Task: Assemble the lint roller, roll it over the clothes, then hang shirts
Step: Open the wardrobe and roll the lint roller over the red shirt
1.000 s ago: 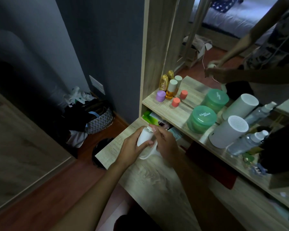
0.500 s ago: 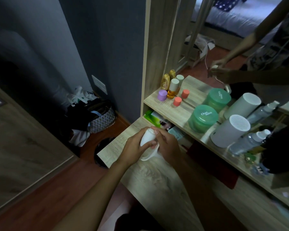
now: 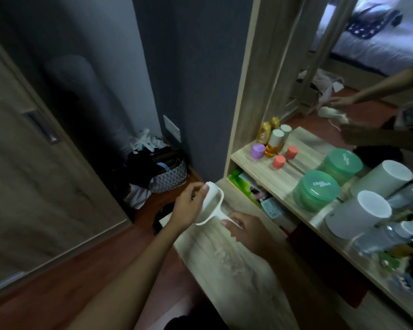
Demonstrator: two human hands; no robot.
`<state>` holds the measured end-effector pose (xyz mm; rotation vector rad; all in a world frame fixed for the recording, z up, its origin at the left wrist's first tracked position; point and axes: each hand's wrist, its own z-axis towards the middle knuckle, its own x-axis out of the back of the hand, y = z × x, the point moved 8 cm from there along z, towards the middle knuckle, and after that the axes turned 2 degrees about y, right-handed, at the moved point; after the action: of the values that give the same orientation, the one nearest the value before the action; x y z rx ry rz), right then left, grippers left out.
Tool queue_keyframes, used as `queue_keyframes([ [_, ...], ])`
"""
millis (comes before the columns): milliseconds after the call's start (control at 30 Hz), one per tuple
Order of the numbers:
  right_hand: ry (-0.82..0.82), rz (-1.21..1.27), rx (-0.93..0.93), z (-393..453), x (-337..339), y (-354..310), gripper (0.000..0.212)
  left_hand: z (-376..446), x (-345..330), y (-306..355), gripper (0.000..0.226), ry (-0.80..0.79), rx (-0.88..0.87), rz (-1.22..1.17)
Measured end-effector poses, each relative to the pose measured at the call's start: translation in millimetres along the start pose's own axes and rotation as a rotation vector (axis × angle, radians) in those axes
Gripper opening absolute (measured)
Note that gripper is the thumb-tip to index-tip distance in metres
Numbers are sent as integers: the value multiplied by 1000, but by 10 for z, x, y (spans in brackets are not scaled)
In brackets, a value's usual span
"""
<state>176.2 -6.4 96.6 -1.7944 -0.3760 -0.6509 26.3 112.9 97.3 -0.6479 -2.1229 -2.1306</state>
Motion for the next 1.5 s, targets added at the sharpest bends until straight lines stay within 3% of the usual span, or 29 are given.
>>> queue_keyframes([
  [133, 82, -20, 88, 121, -186, -250, 34, -97, 443, -23, 31, 163, -95, 163],
  [233, 54, 64, 94, 249, -423, -406, 21, -243, 781, 56, 38, 192, -312, 477],
  [333, 79, 113, 119, 332, -608, -525, 42, -387, 975, 105, 31, 211, -467, 695],
  [500, 105, 139, 280, 542, -1038, -1098, 52, -595, 1735, -104, 32, 390, -417, 883],
  [733, 74, 66, 399, 950, -1581, -1895, 49, -420, 2619, -266, 36, 470, -336, 1017],
  [1067, 175, -30, 353, 1592, -2509, -2938, 46, 478, 3727, -601, 46, 257, -418, 1226],
  [1267, 256, -61, 252, 1945, -2979, -3390, 46, 1122, 4354, -805, 69, 112, -420, 1477],
  [1500, 294, -163, 188, 2212, -3216, -3616, 46, 1597, 4467, -918, 59, 24, -455, 1635],
])
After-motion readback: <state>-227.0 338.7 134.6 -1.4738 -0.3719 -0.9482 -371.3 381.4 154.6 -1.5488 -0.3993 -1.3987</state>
